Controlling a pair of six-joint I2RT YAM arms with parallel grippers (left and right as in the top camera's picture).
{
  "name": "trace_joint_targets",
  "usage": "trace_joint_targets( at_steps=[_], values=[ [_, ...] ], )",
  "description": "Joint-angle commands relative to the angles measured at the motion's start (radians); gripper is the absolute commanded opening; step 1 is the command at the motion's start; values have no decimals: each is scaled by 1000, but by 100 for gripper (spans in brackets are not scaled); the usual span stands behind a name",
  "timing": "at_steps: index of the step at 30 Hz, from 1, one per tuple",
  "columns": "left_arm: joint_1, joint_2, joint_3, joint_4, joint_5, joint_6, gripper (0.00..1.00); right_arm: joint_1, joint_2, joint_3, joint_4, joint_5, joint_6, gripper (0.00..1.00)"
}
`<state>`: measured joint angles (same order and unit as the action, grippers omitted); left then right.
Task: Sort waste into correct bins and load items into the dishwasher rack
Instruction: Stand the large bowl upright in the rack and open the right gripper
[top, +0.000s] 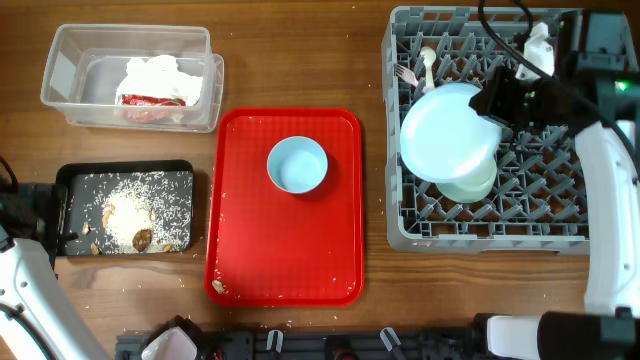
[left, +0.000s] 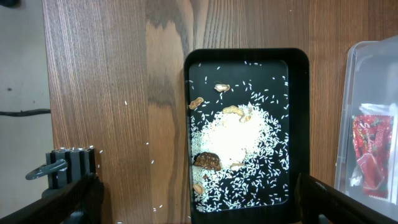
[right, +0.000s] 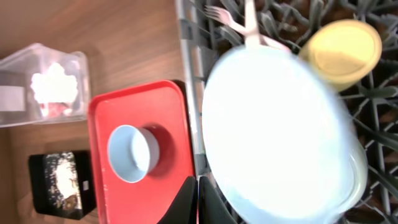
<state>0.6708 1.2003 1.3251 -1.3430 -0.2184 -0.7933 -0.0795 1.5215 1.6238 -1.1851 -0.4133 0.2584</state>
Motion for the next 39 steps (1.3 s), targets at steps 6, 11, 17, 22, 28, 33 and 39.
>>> trace_joint_targets(
  at_steps=[6, 11, 17, 22, 28, 33, 39],
  values=[
    [6, -5, 4, 0, 1, 8, 100, 2, -6, -3, -9, 344, 183, 9],
    [6, -5, 4, 0, 1, 8, 100, -98, 60, -3, -42, 463, 247, 9],
    [6, -5, 4, 0, 1, 8, 100, -114, 180, -4, -68, 367, 159, 5],
    [6, -5, 4, 0, 1, 8, 100, -114, 274, -29, -50, 187, 69, 4],
    [6, -5, 4, 0, 1, 8, 100, -114, 252, -37, -25, 114, 29, 4],
    [6, -5, 4, 0, 1, 8, 100, -113, 160, -37, 3, -240, -148, 4],
    [6, -5, 4, 0, 1, 8, 100, 14, 150, -41, -11, -312, -176, 4]
  ],
)
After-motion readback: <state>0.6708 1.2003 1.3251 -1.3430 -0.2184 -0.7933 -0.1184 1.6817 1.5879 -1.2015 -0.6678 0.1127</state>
